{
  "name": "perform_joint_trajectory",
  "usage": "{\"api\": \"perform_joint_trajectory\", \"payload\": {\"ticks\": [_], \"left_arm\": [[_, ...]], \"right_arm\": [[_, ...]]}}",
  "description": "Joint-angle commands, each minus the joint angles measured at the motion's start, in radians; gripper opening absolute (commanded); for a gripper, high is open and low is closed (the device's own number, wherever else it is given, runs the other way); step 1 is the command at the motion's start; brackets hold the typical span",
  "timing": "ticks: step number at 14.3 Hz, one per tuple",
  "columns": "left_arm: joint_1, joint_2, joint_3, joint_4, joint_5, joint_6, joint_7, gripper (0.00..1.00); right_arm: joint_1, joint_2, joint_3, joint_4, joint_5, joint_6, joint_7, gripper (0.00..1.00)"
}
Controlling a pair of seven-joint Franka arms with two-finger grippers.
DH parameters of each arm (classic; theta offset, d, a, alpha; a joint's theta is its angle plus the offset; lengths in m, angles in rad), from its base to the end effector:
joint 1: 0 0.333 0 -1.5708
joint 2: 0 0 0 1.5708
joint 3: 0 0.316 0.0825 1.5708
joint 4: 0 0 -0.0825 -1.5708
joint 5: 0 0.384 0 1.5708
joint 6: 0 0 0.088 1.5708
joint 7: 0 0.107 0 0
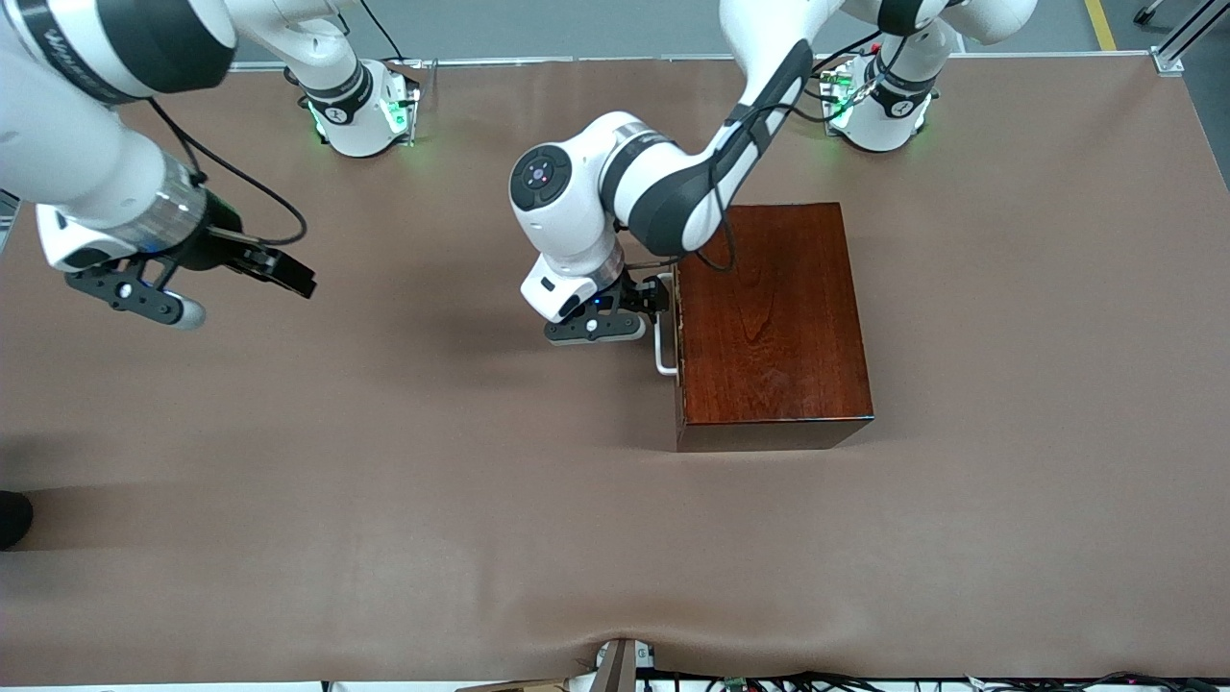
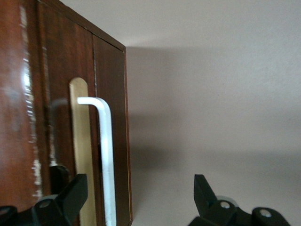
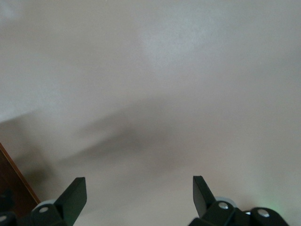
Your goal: Open drawer, take yellow block, close drawer
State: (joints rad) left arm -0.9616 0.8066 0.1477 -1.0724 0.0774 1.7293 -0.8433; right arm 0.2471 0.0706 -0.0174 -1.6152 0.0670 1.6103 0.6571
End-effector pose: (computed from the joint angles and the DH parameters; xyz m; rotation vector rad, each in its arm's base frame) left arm 0.4929 -0.5617 0.3404 -2.9119 0.0375 -0.0600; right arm 0.5585 0.1380 0.5672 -3.0386 0.6677 0.1499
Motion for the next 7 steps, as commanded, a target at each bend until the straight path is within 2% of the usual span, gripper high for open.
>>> {"api": "perform_joint_trajectory", "payload": {"ticks": [1, 7], "left_arm": [[-0.019, 0.028, 0.02, 0.026, 0.039, -0.016, -0.002, 1.0], [-0.031, 0.055, 0.013, 0.015, 0.064, -0.054, 0.003, 1.0]], "right_arm": [[0.043, 0.018, -0.006, 0.006, 0.013, 0.019, 0.157, 1.0], [0.07, 0.051, -0.006, 0.008, 0.037, 0.037, 0.294, 1.0]]}}
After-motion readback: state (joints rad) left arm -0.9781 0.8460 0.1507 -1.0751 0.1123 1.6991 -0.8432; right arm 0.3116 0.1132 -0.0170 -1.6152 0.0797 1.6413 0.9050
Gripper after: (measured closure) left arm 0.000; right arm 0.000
